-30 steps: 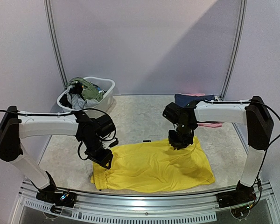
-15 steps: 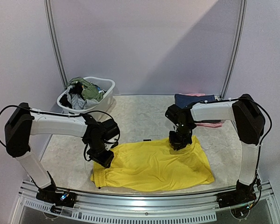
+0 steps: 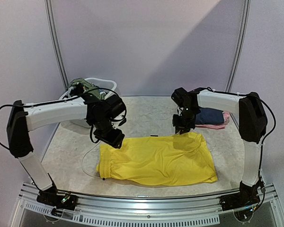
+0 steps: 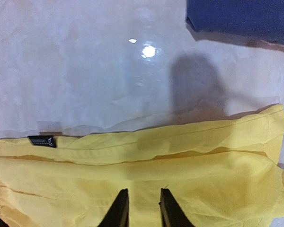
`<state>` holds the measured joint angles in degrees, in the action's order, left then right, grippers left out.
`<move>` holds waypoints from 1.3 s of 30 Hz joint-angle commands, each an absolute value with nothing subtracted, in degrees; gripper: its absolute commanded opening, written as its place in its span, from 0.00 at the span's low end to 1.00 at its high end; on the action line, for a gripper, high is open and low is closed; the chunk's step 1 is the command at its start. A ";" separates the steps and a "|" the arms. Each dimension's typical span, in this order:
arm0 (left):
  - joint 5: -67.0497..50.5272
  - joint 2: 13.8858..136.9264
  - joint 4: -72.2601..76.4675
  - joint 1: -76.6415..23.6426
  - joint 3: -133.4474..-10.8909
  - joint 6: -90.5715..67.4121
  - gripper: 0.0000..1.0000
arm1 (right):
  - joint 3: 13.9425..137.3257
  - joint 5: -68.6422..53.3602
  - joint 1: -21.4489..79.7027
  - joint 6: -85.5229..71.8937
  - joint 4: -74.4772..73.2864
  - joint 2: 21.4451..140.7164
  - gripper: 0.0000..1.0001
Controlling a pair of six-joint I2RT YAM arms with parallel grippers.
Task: Fold and stack the mixed laundry pile
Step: Smooth out the rectangle-folded shorts at the center of the board, then fold the rectangle-folded shorts at the center of the board.
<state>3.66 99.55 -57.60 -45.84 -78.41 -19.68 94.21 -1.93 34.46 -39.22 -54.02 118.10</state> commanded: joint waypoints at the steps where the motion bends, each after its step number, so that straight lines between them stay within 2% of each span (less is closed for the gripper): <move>1: 3.87 90.13 -62.70 -45.29 -76.89 -22.88 0.76 | 98.46 -4.50 34.72 -36.19 -56.78 112.82 0.30; 7: 4.16 78.72 -60.00 -43.60 -67.06 -27.67 0.89 | 99.94 -3.89 34.72 -36.50 -58.57 107.17 0.41; 14: 0.58 67.84 -53.06 -40.69 -53.24 -31.97 0.93 | 91.27 -3.32 35.43 -40.84 -57.67 96.68 0.53; 21: -16.65 58.54 -36.77 -30.74 -37.73 -35.73 0.96 | 78.51 -3.34 37.77 -46.63 -57.18 82.83 0.56; 27: -25.31 63.50 -25.60 -26.33 -32.54 -38.42 0.92 | 70.10 -2.87 38.19 -51.85 -57.85 72.55 0.57; 31: -24.13 67.73 -24.92 -25.61 -32.45 -37.44 0.87 | 68.85 -1.74 38.15 -53.45 -59.71 68.18 0.57; 36: -26.68 72.65 -22.65 -23.68 -32.03 -36.96 0.74 | 67.98 -1.41 38.33 -54.87 -61.28 64.75 0.57; 39: -27.02 74.79 -22.13 -23.65 -31.81 -37.27 0.71 | 67.77 -1.16 38.38 -55.35 -62.25 63.22 0.57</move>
<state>-24.99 72.49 -24.86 -24.40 -32.91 -37.39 68.66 -2.61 37.98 -53.65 -59.81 65.08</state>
